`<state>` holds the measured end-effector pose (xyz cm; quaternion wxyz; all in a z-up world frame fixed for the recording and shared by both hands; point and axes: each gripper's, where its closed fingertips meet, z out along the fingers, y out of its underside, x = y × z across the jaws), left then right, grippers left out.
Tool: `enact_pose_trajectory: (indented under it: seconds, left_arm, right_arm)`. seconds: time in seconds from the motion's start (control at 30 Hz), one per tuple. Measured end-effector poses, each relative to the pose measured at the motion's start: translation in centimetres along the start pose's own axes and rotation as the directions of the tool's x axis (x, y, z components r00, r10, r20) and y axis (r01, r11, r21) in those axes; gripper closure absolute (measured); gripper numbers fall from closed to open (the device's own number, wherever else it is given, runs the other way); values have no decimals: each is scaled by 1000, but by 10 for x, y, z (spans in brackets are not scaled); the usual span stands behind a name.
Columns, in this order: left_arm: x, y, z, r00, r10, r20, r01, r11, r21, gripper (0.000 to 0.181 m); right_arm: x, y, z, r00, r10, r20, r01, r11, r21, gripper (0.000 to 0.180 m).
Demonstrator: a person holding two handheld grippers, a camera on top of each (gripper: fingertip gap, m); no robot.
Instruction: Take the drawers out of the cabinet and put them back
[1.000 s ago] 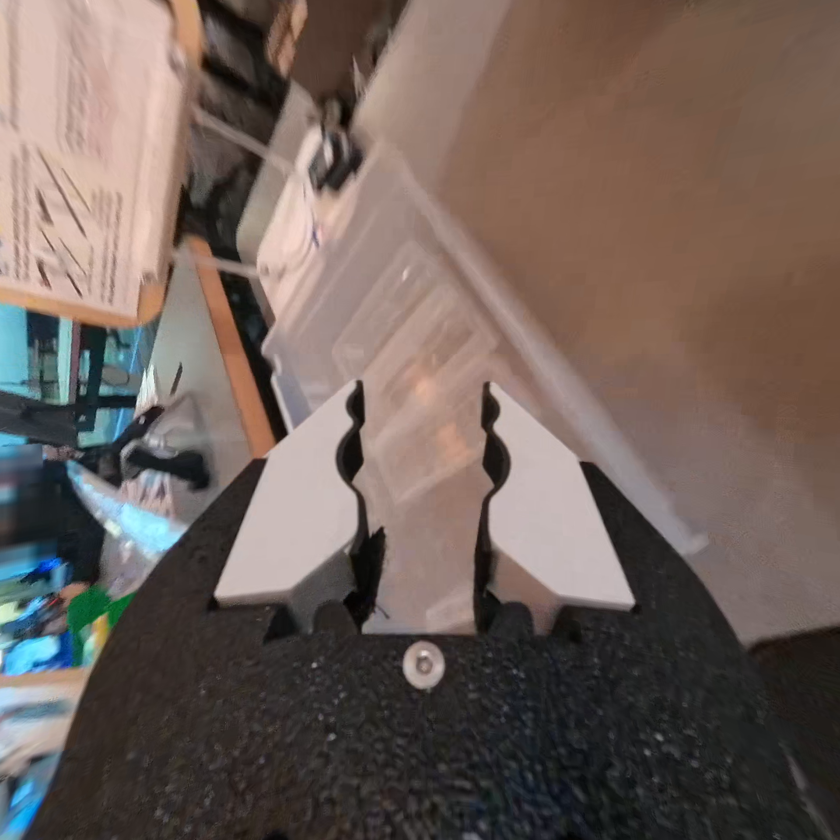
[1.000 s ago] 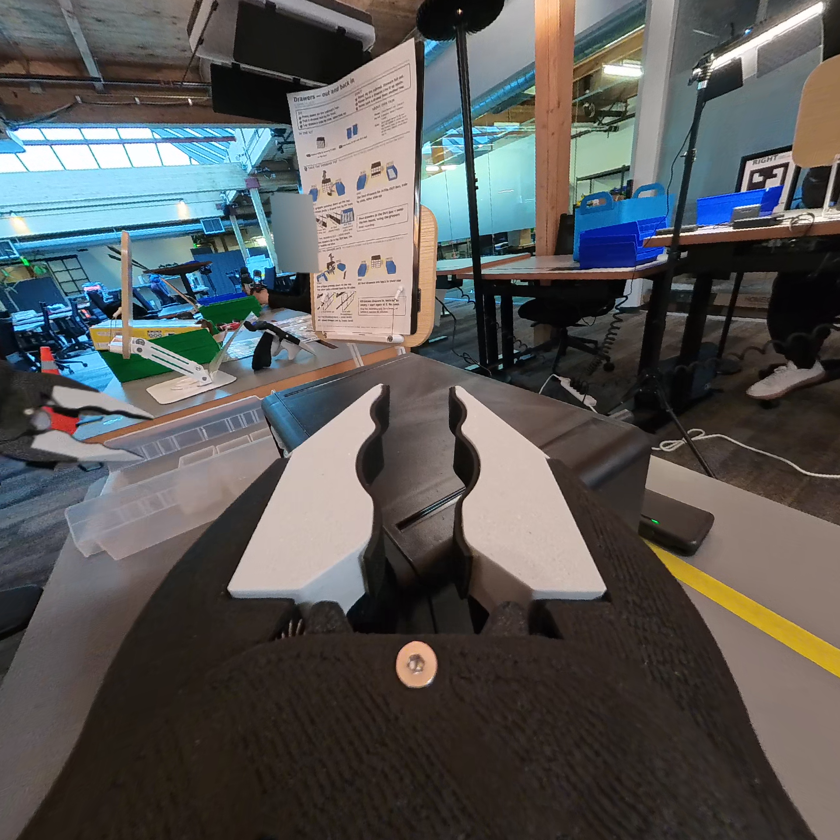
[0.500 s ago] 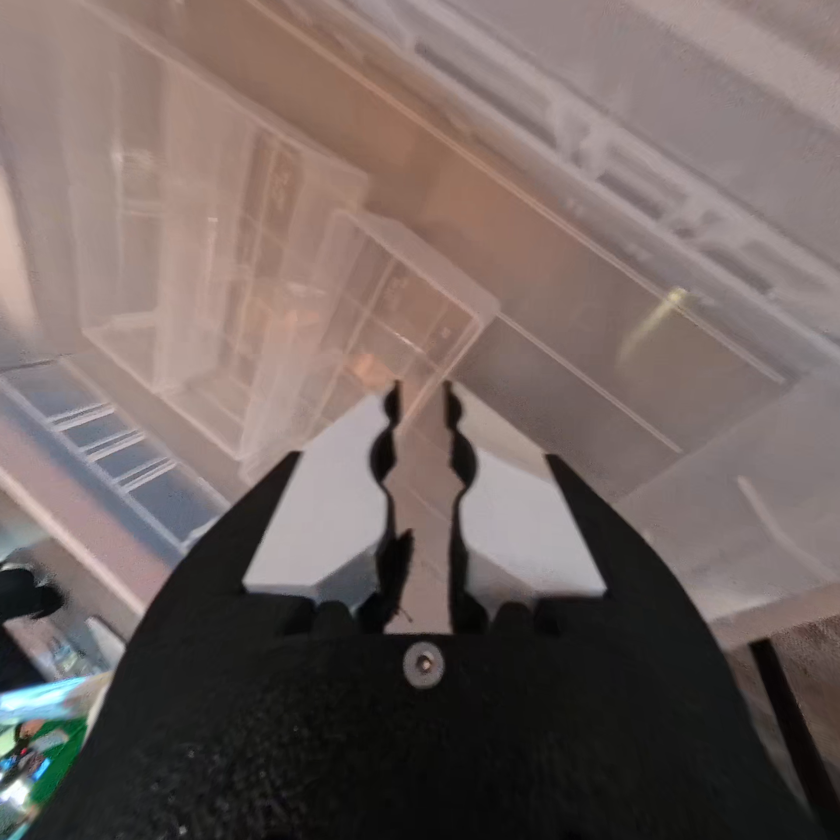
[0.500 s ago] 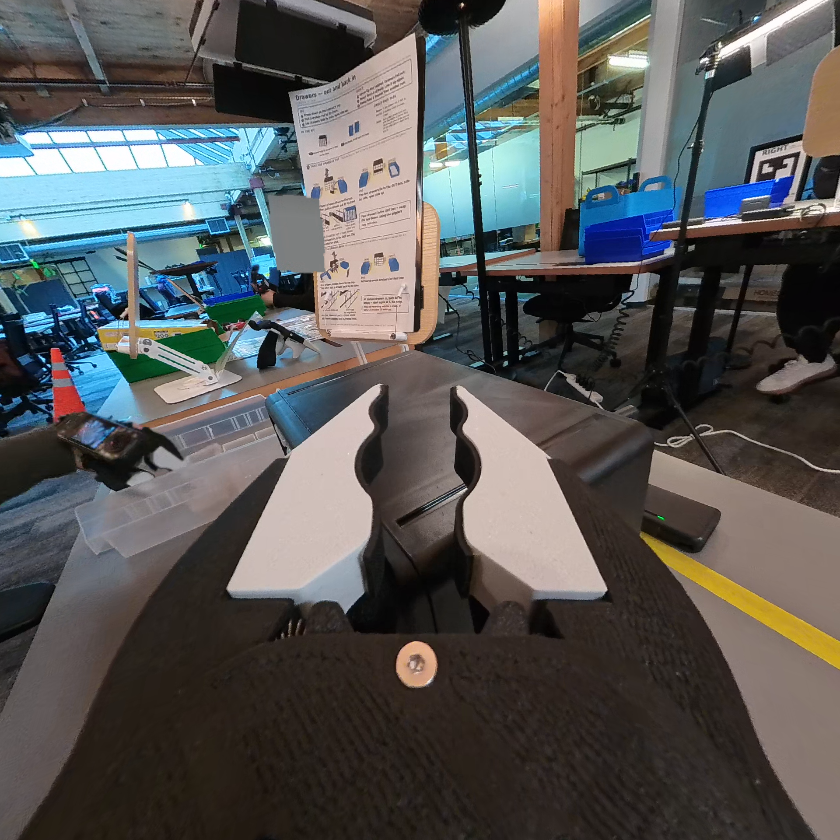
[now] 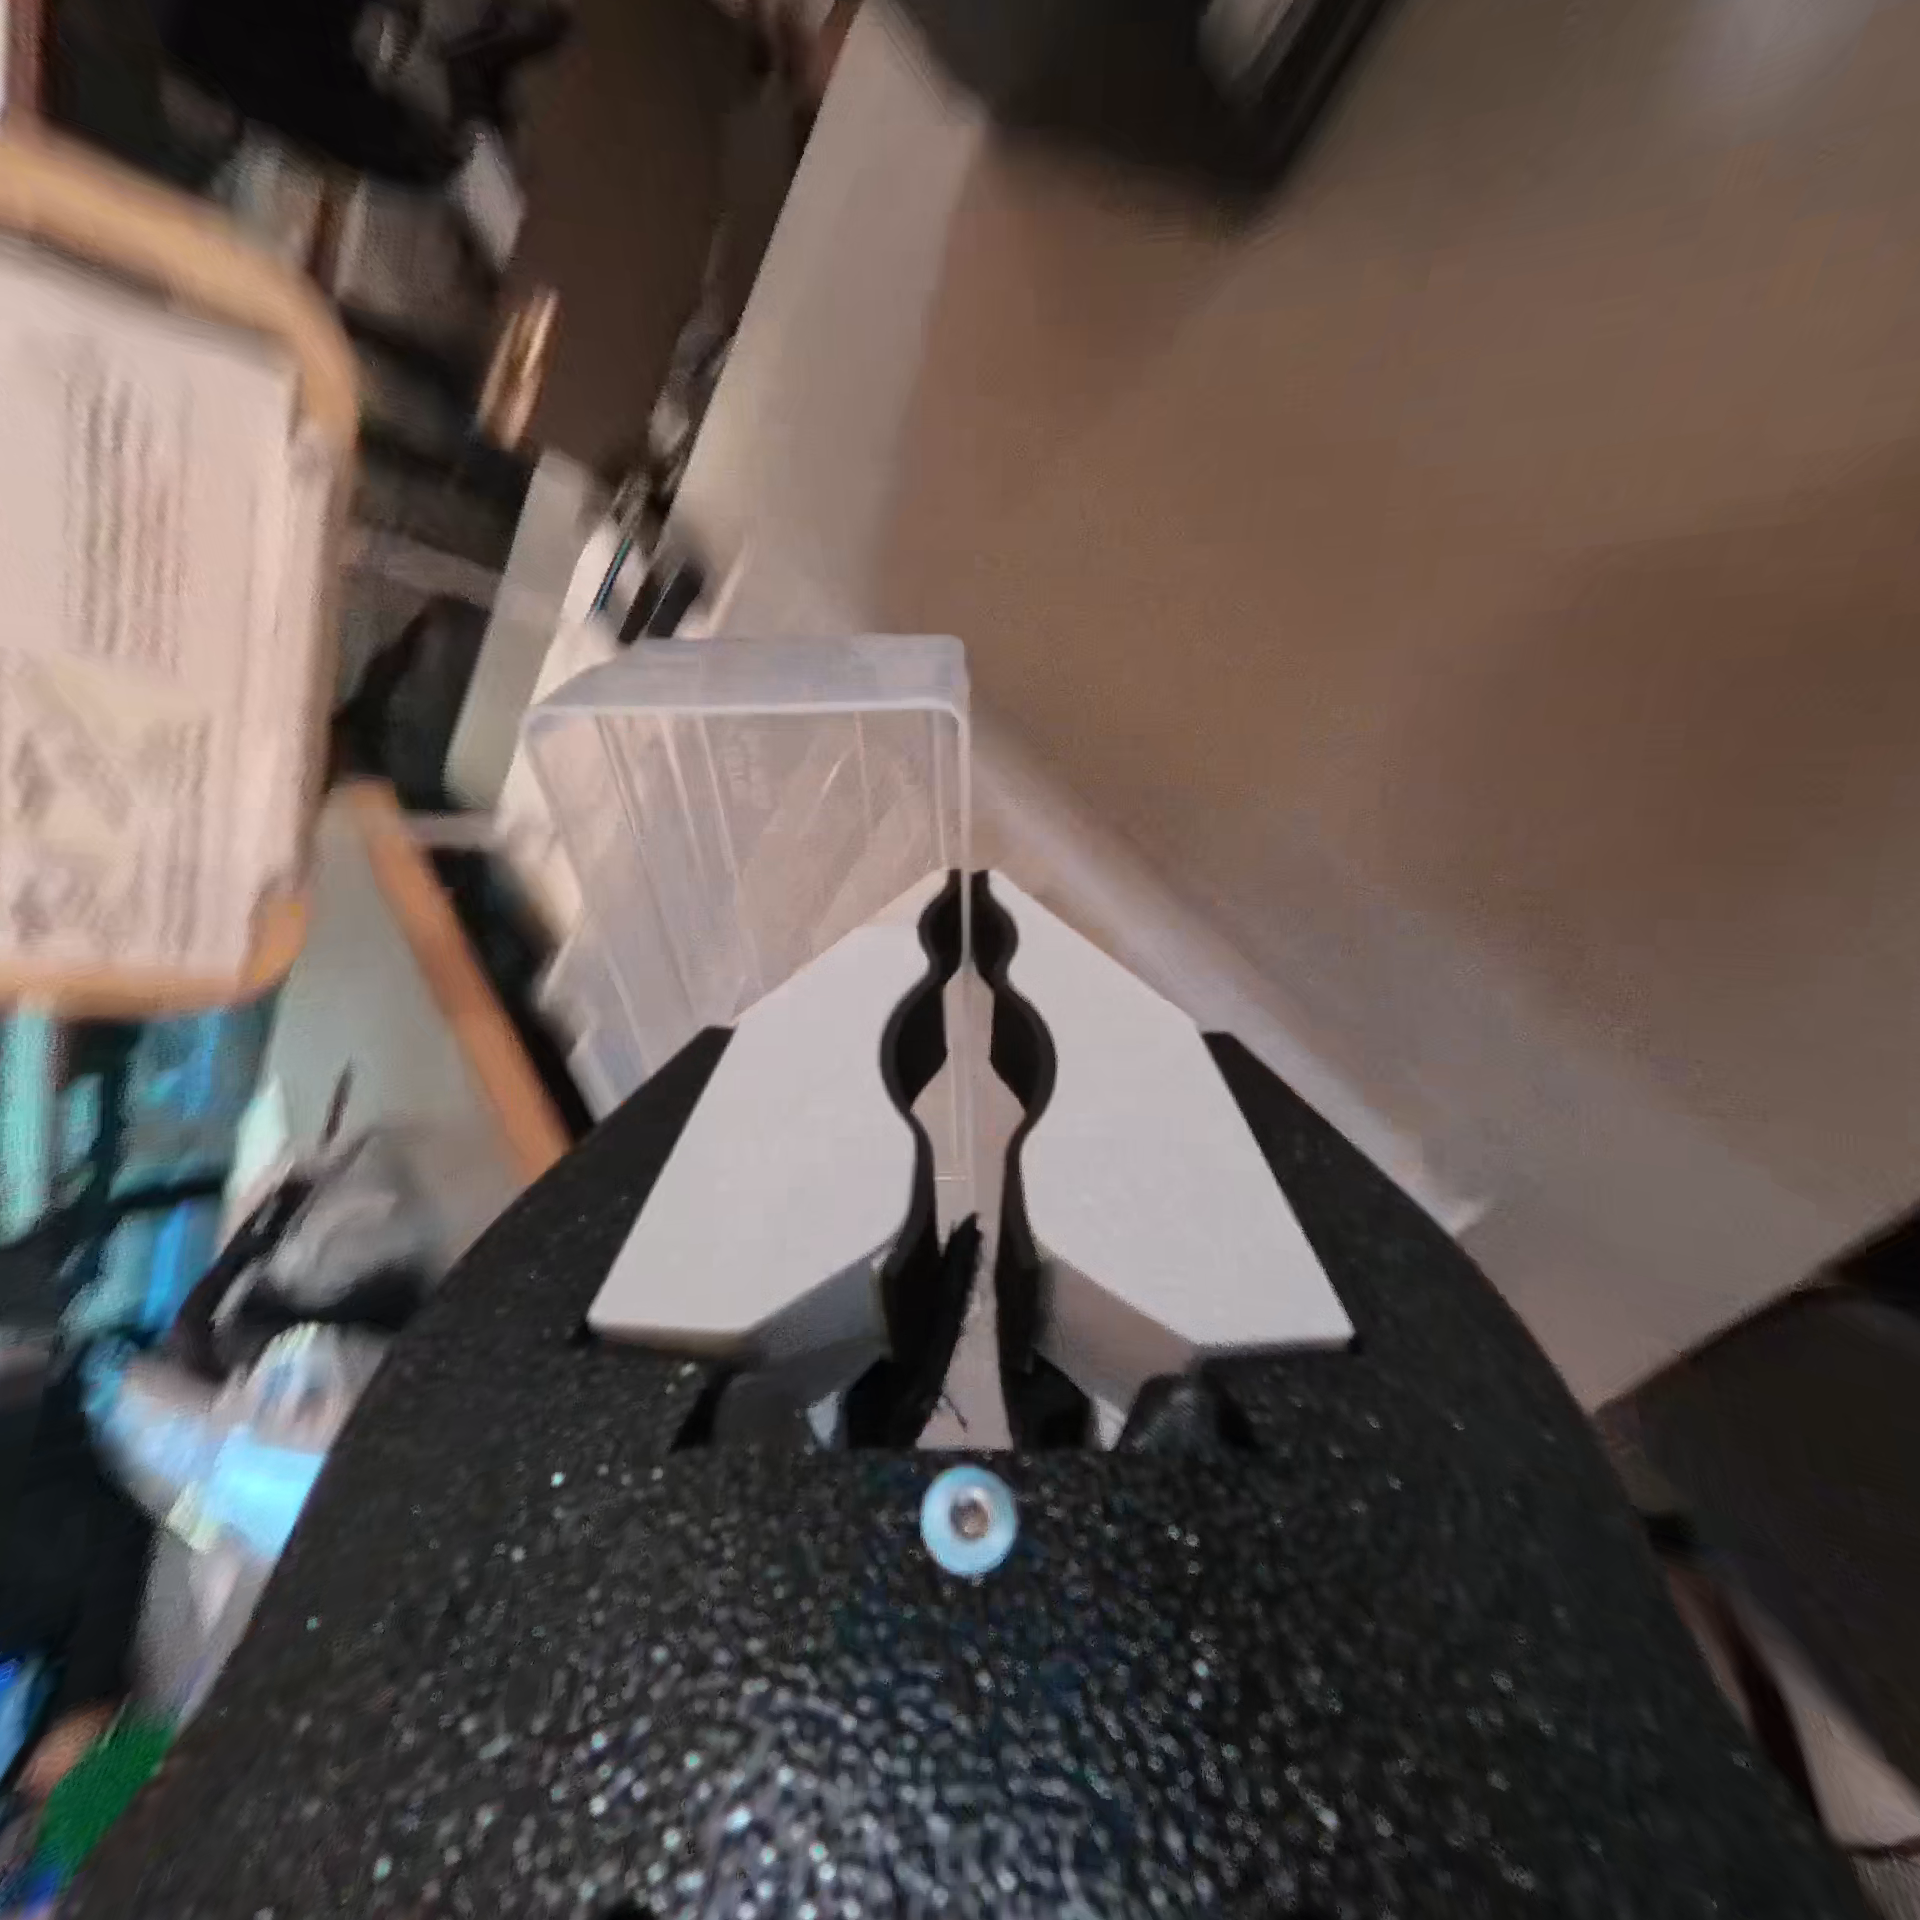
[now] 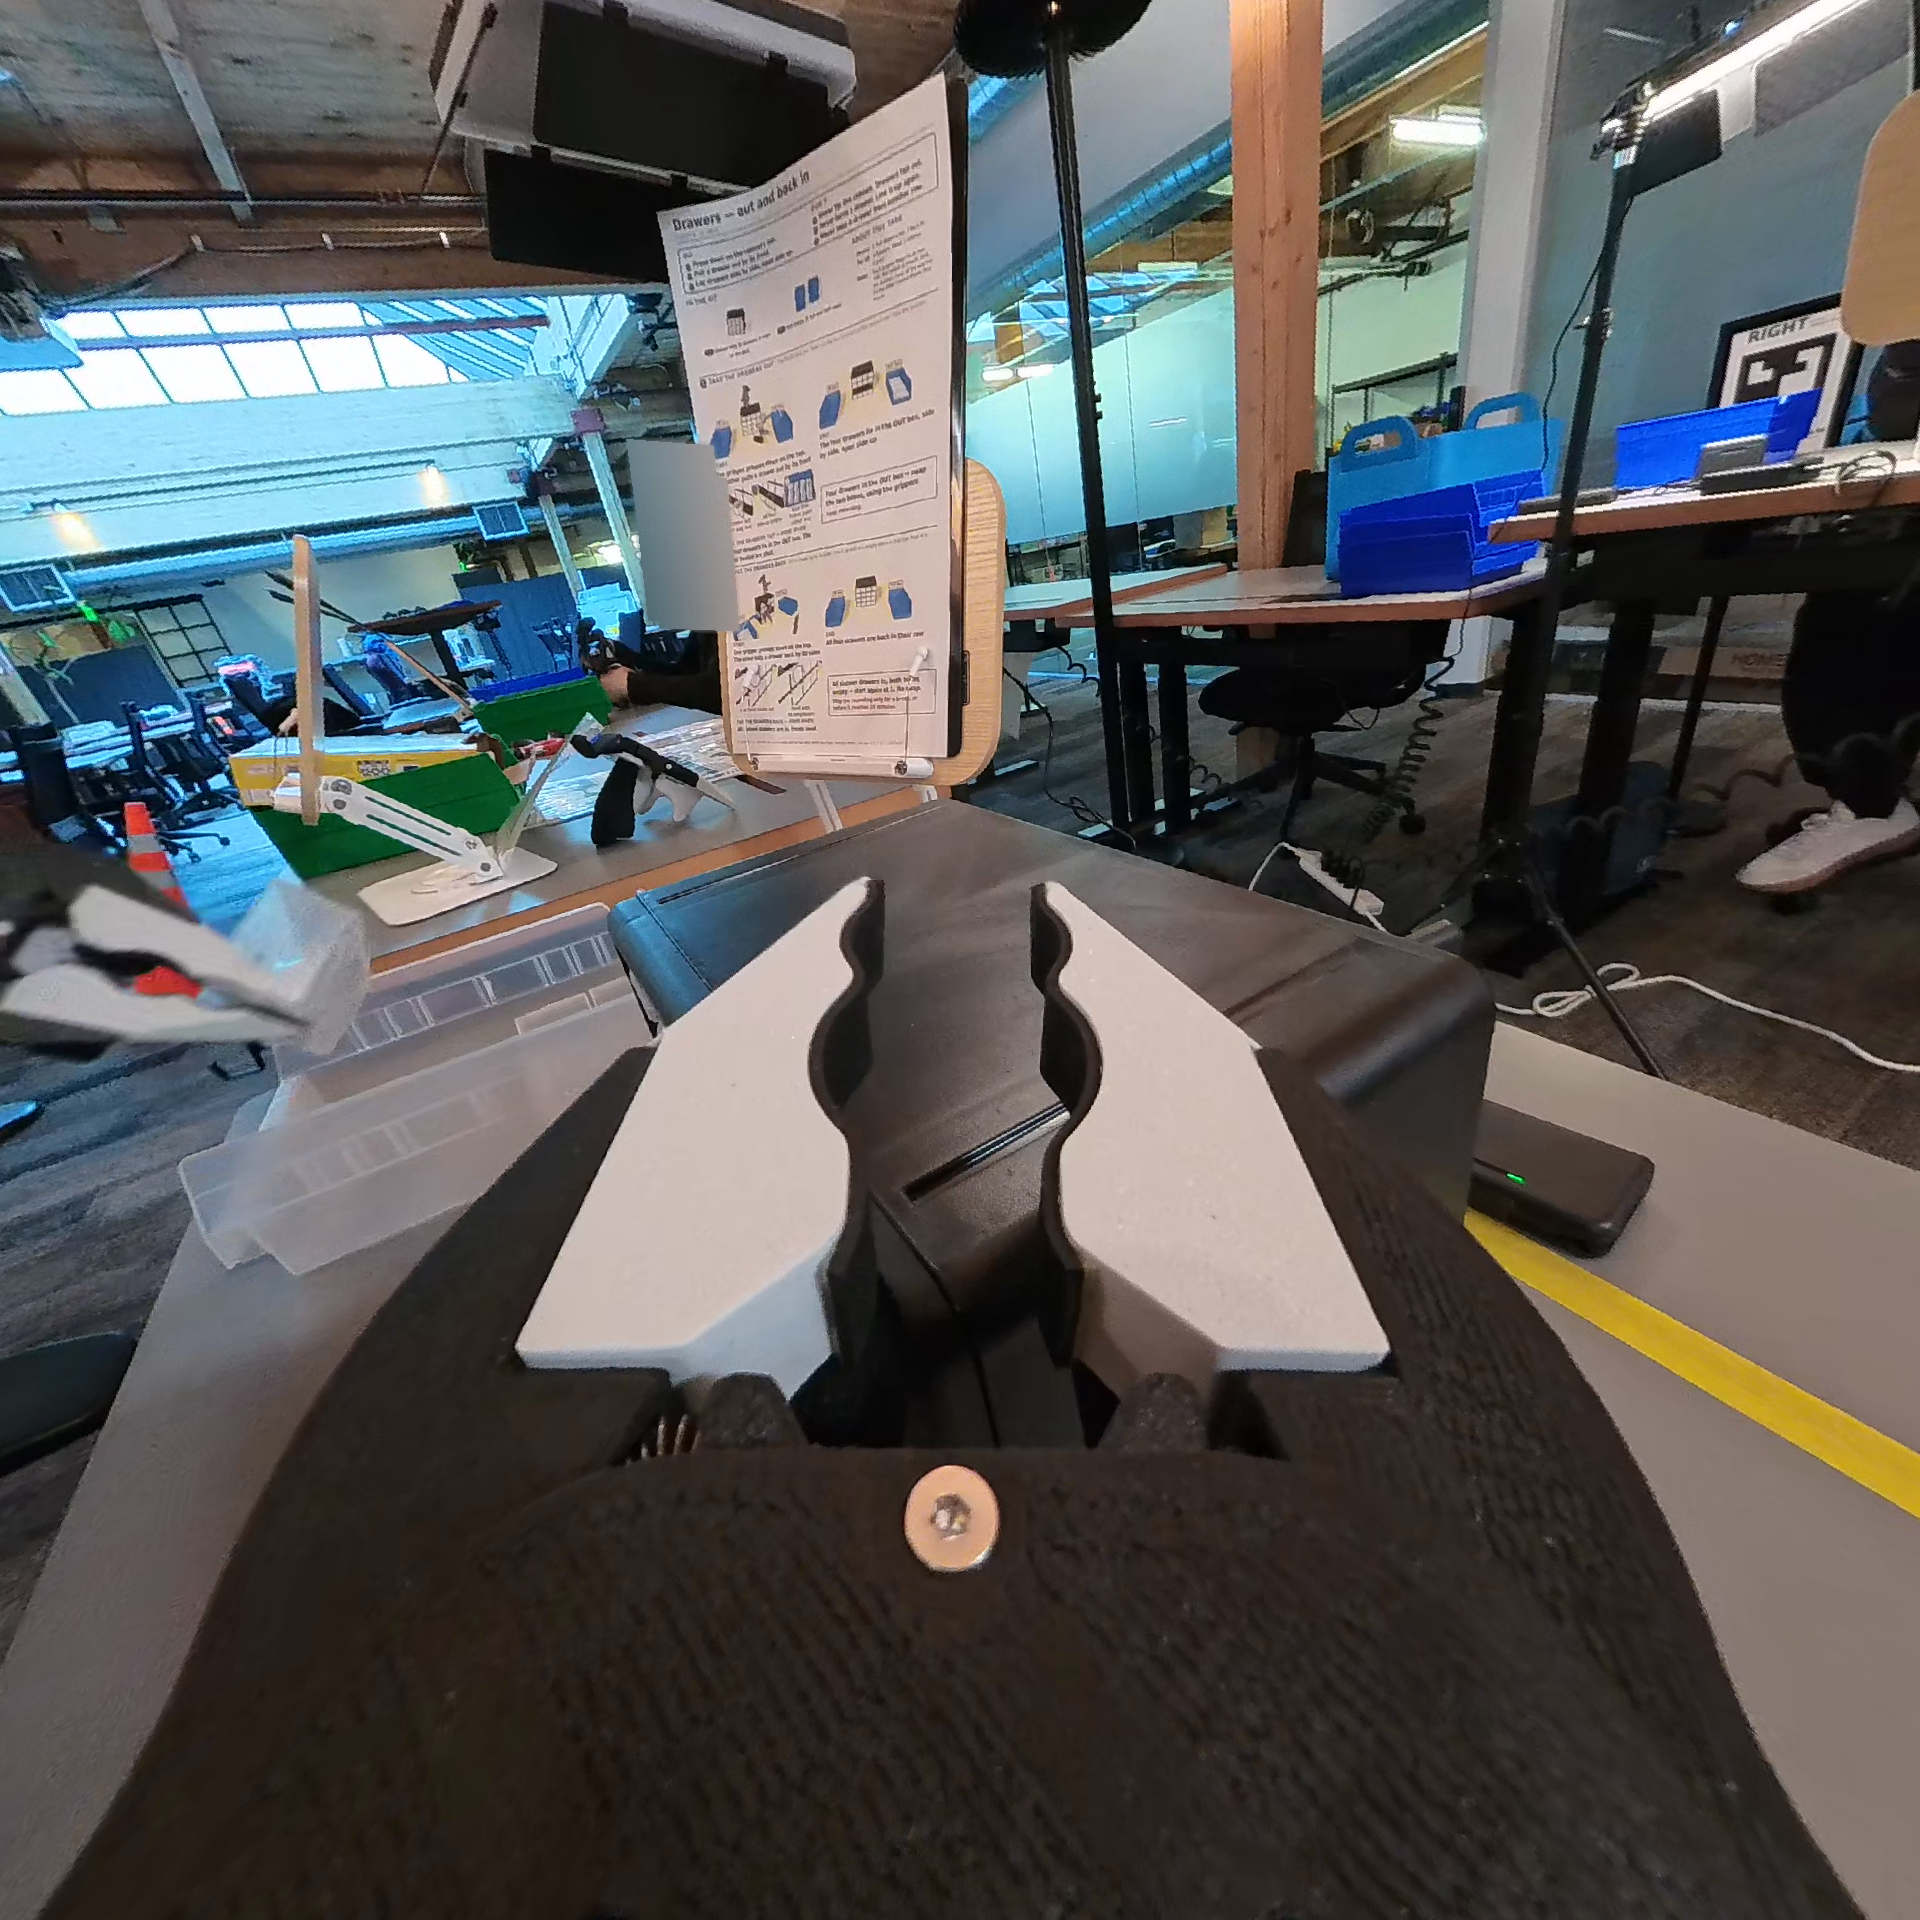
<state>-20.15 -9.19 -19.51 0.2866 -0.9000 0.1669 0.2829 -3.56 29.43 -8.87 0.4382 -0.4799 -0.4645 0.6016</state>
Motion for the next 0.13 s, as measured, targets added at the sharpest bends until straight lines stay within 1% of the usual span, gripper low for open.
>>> enact_pose_trajectory:
  seconds: [0.03, 0.1, 0.13]
  left_arm:
    - [21, -29, -2, 997, 16, -82, -11, 998, 61, 181]
    - [66, -78, 0, 972, 87, -217, -58, 989, 138, 181]
    - [87, -95, 6, 955, 132, -266, -94, 984, 152, 181]
  right_arm:
    - [0, 0, 0, 1000, -2, -3, 2, 1000, -2, 153]
    - [0, 0, 1, 1000, -8, -9, 8, 1000, -8, 152]
    - [0, 1, 1, 1000, -11, -12, 11, 1000, -10, 152]
